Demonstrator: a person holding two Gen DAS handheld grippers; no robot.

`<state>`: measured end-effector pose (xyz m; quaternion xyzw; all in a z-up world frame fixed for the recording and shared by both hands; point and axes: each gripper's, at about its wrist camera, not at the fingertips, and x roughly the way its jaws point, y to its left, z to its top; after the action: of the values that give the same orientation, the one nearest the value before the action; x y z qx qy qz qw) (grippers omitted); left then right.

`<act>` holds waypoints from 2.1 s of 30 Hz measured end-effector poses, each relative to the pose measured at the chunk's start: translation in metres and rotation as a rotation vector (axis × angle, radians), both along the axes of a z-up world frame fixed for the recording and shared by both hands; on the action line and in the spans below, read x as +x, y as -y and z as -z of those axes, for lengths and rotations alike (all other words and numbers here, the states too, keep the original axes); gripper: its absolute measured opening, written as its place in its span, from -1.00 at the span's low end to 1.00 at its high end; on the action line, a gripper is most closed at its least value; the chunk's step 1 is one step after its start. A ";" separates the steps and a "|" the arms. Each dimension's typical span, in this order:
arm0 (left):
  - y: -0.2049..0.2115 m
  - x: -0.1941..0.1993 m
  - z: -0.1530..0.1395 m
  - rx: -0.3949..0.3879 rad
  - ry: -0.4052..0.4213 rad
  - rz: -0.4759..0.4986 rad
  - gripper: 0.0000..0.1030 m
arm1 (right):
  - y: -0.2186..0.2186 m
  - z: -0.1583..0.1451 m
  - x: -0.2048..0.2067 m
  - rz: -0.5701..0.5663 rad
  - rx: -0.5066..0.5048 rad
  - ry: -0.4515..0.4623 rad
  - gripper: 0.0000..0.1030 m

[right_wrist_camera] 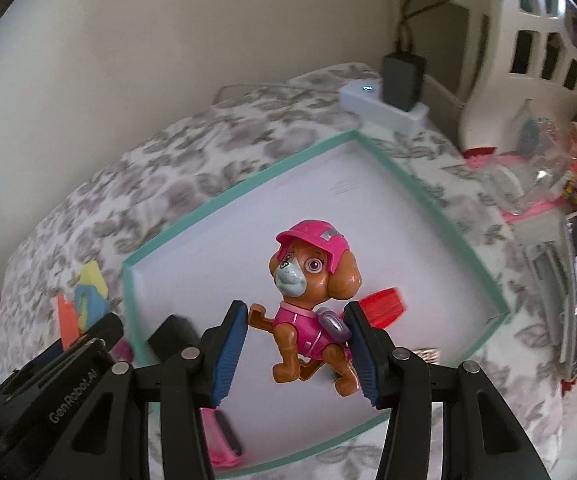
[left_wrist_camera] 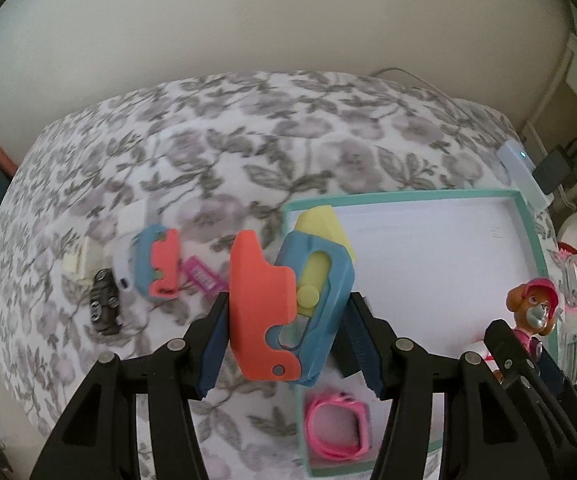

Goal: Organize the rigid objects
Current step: 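Lower the dog figure into the tray with the right gripper while the left drops the toy knife there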

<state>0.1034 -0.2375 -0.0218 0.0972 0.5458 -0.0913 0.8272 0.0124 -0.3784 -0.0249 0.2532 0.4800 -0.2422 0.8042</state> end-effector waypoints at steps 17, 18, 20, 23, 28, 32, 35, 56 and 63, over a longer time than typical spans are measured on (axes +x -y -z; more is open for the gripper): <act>0.038 -0.003 0.026 -0.015 -0.013 0.094 0.14 | 0.029 0.013 -0.009 0.073 -0.038 -0.060 0.02; 0.037 -0.003 0.026 -0.017 -0.013 0.088 0.14 | 0.029 0.013 -0.009 0.070 -0.038 -0.061 0.02; 0.035 -0.002 0.027 -0.025 -0.018 0.085 0.14 | 0.028 0.014 -0.009 0.066 -0.040 -0.065 0.02; 0.034 -0.003 0.027 -0.034 -0.019 0.089 0.14 | 0.027 0.016 -0.007 0.060 -0.040 -0.072 0.02; 0.035 -0.004 0.028 -0.056 -0.026 0.100 0.14 | 0.026 0.021 -0.006 0.052 -0.035 -0.089 0.02; 0.037 -0.005 0.031 -0.063 -0.036 0.110 0.14 | 0.025 0.024 -0.006 0.049 -0.035 -0.098 0.02; 0.036 -0.005 0.031 -0.066 -0.039 0.110 0.14 | 0.024 0.024 -0.005 0.046 -0.028 -0.100 0.02; 0.009 0.000 0.019 -0.038 -0.008 0.019 0.32 | 0.021 0.022 -0.003 0.031 -0.061 -0.118 0.13; -0.013 0.008 0.020 -0.019 -0.016 -0.050 0.75 | 0.020 0.022 -0.002 0.026 -0.078 -0.127 0.40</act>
<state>0.1111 -0.2244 -0.0413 0.0751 0.5539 -0.0765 0.8257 0.0101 -0.3982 -0.0467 0.2119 0.5170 -0.2866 0.7783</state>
